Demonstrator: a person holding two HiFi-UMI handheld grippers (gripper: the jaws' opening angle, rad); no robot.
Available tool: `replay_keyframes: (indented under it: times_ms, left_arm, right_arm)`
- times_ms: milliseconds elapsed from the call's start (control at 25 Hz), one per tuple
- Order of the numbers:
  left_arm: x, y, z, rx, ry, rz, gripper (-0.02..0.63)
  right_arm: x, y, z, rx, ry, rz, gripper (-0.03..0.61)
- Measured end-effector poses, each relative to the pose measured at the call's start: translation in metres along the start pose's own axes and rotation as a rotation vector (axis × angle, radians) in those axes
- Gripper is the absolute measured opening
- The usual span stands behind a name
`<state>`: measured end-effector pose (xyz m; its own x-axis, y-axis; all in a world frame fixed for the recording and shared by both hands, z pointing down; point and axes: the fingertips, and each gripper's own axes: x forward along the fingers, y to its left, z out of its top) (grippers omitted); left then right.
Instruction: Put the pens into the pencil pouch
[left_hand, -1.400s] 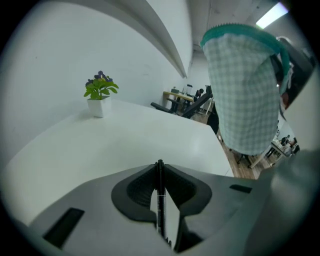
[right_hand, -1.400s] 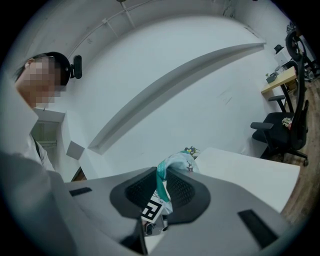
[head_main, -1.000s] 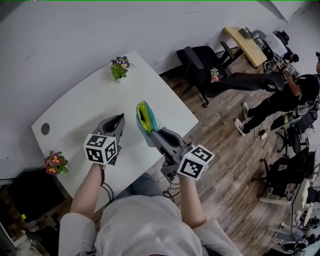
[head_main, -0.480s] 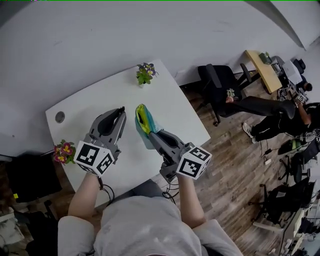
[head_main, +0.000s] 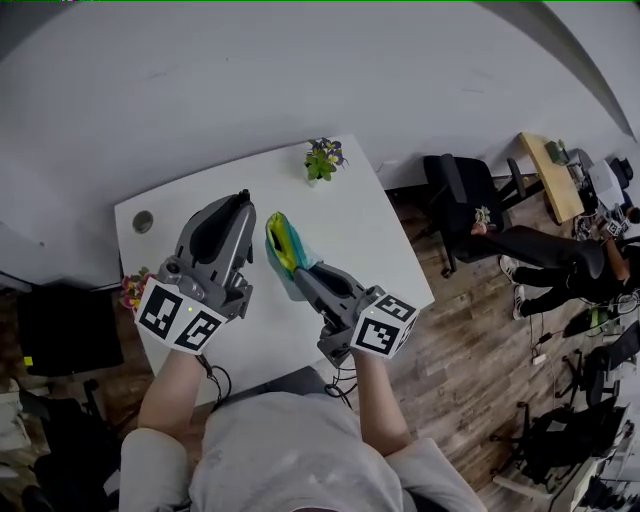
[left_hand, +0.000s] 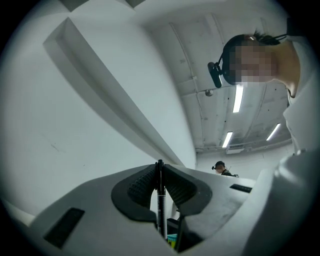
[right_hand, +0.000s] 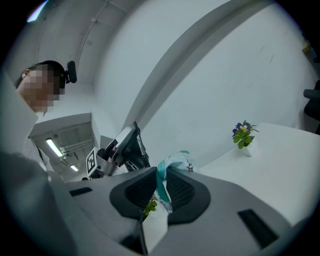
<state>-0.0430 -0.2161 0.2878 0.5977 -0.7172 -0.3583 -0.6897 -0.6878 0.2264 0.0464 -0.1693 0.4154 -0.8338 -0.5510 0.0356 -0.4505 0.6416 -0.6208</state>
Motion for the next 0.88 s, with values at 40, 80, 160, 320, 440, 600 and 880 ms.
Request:
replay_keyframes:
  times_ms: [40, 80, 160, 320, 440, 600, 880]
  left_arm:
    - [0.001, 0.000, 0.004, -0.007, -0.018, -0.001, 0.072]
    - [0.002, 0.000, 0.007, -0.013, -0.034, -0.001, 0.072]
    - [0.006, 0.000, 0.010, -0.021, -0.055, -0.004, 0.072]
    - [0.017, -0.005, 0.006, -0.018, -0.061, -0.017, 0.072]
    - [0.024, -0.008, -0.003, -0.022, -0.050, -0.027, 0.072]
    - [0.030, -0.008, -0.013, -0.026, -0.036, -0.028, 0.072]
    - [0.035, -0.011, -0.028, -0.011, -0.001, -0.030, 0.072]
  right_arm:
    - [0.002, 0.001, 0.000, 0.001, 0.003, 0.007, 0.073]
    - [0.005, 0.002, -0.001, 0.002, 0.006, 0.014, 0.074]
    - [0.008, 0.003, -0.001, 0.005, 0.010, 0.027, 0.073]
    - [0.013, 0.004, -0.001, 0.009, 0.016, 0.044, 0.073]
    - [0.015, 0.004, -0.001, 0.005, 0.020, 0.054, 0.073]
    - [0.015, 0.005, 0.001, -0.001, 0.019, 0.070, 0.072]
    - [0.010, 0.007, 0.008, 0.000, 0.001, 0.090, 0.073]
